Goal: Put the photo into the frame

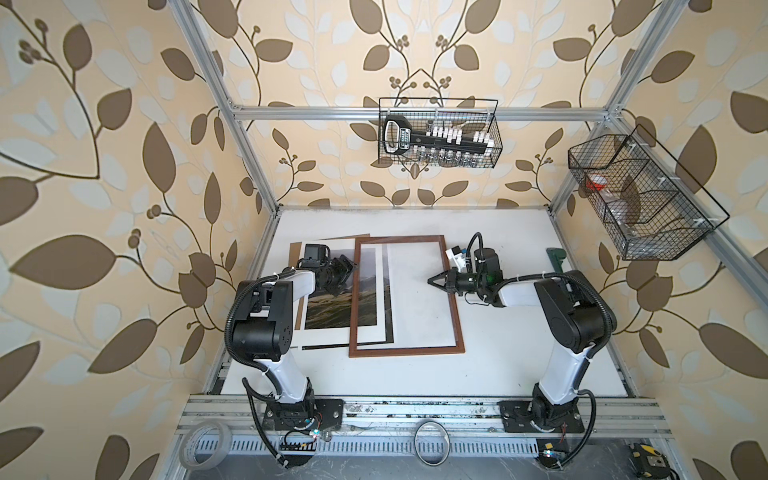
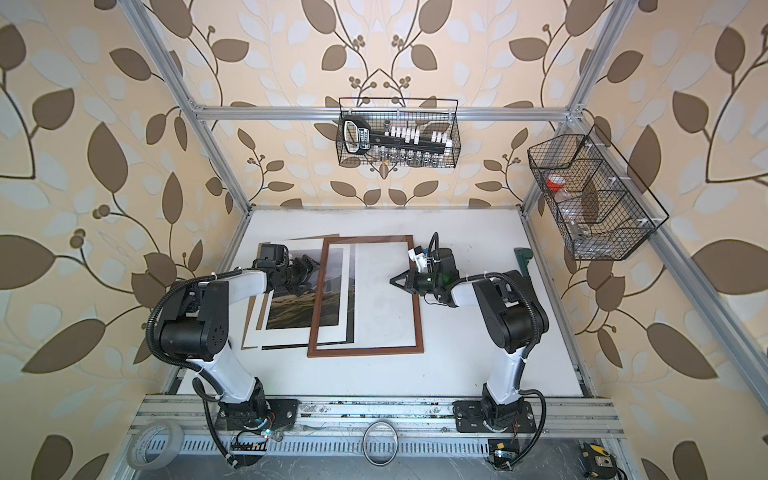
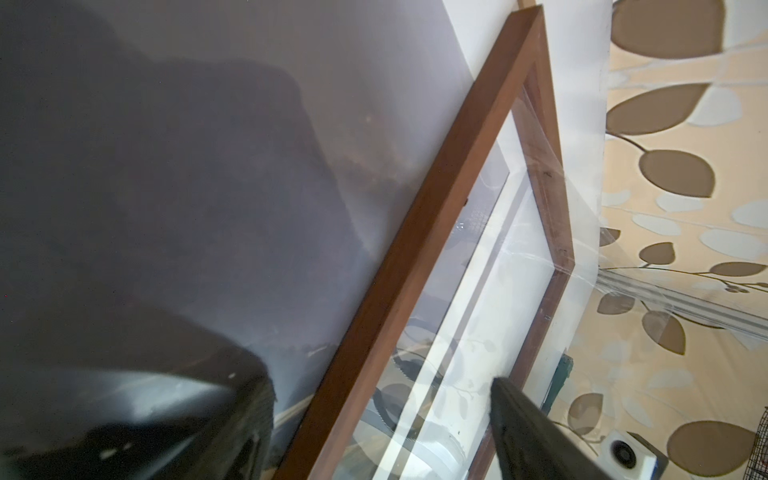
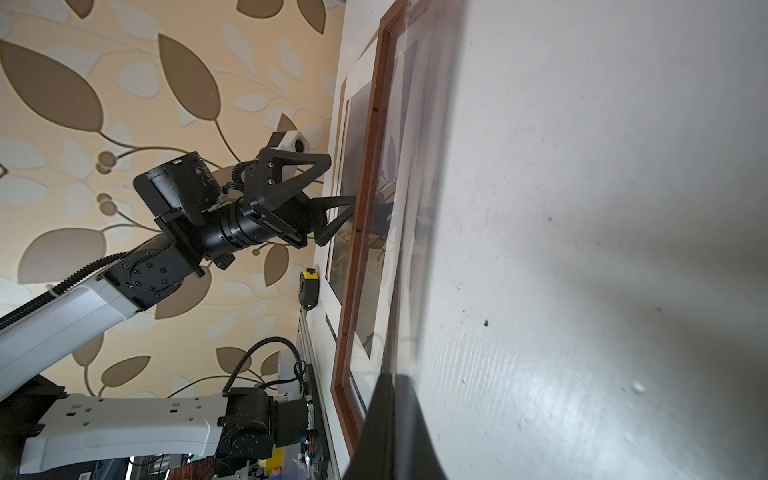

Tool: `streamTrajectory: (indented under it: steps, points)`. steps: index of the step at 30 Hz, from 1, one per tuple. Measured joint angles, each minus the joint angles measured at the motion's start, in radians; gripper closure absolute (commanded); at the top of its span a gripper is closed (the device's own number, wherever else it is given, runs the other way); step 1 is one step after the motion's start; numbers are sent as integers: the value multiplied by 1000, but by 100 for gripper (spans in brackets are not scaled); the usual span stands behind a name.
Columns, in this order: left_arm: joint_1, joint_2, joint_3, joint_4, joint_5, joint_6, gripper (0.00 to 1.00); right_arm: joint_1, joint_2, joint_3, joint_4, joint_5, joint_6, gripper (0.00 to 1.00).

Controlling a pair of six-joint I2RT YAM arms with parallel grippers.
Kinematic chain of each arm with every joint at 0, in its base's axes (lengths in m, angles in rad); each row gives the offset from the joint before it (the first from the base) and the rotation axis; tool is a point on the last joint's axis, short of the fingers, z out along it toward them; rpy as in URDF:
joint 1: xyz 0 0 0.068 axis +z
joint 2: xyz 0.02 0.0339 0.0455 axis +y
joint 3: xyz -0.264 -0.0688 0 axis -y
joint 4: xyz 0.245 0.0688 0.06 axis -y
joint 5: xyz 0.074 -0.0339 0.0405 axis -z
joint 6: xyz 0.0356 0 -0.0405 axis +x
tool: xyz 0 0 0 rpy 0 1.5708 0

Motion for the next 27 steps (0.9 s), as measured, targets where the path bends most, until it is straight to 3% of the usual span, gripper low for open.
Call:
streamTrajectory:
  steps: [11, 19, 27]
  points:
    - [-6, 24, 0, 50, 11, -24, 24, 0, 22, 0, 18, 0, 1, 100]
    - [-6, 34, 0, 64, 26, -27, 28, 3, 39, -2, 109, -16, 78, 100]
    - [-6, 38, 0, 71, 31, -27, 28, 38, 39, 5, 18, 55, 43, 76]
